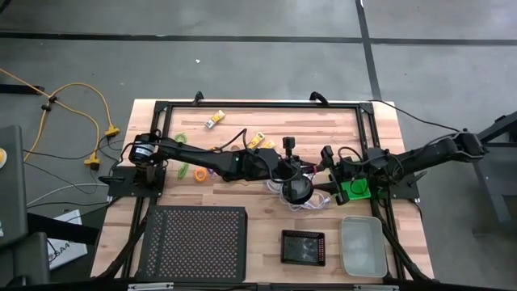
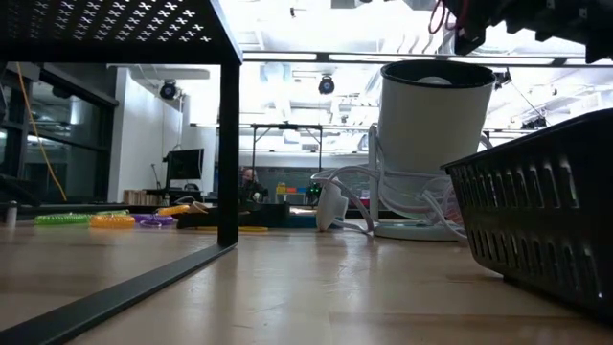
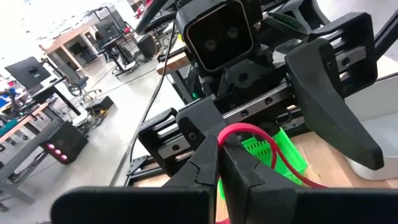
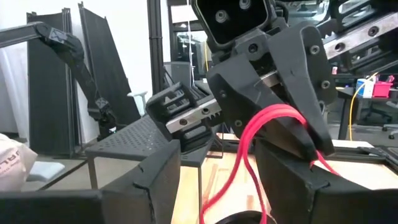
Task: Pick & Place Office Desk Supplies
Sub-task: Put the red rubberband into the gray bin
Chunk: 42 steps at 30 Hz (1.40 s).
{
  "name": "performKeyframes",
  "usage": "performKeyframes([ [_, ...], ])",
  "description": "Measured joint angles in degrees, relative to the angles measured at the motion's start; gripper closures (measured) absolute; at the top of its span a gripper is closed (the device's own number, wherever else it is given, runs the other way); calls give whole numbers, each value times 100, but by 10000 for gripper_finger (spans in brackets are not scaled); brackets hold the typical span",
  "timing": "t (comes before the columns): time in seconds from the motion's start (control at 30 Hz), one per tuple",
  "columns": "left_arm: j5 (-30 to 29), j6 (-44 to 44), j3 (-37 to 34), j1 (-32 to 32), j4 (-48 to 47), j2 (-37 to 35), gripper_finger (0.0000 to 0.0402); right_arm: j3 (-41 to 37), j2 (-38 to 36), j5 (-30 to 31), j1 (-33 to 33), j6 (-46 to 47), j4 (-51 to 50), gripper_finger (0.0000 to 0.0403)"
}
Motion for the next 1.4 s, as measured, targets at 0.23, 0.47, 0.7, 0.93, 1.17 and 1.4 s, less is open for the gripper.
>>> performKeyframes([
  [0.23, -284, 134, 0, -33, -176, -2, 401, 2, -31, 2, 0, 102, -18, 206],
  [0.47, -466, 246, 0, -161, -295, -2, 401, 7, -31, -2, 0, 127, -176, 211],
  [0.7, -614, 332, 0, -257, -309, -2, 401, 7, -31, -2, 0, 129, -195, 271],
  [0.93, -731, 347, 0, -260, -376, -2, 401, 7, -33, -119, 0, 123, -219, 341],
  [1.17, -737, 345, 0, -258, -376, -2, 401, 7, -33, -157, 0, 118, -229, 390],
  [1.4, -734, 343, 0, -258, -376, -2, 401, 7, -33, -306, -2, 105, -239, 399],
])
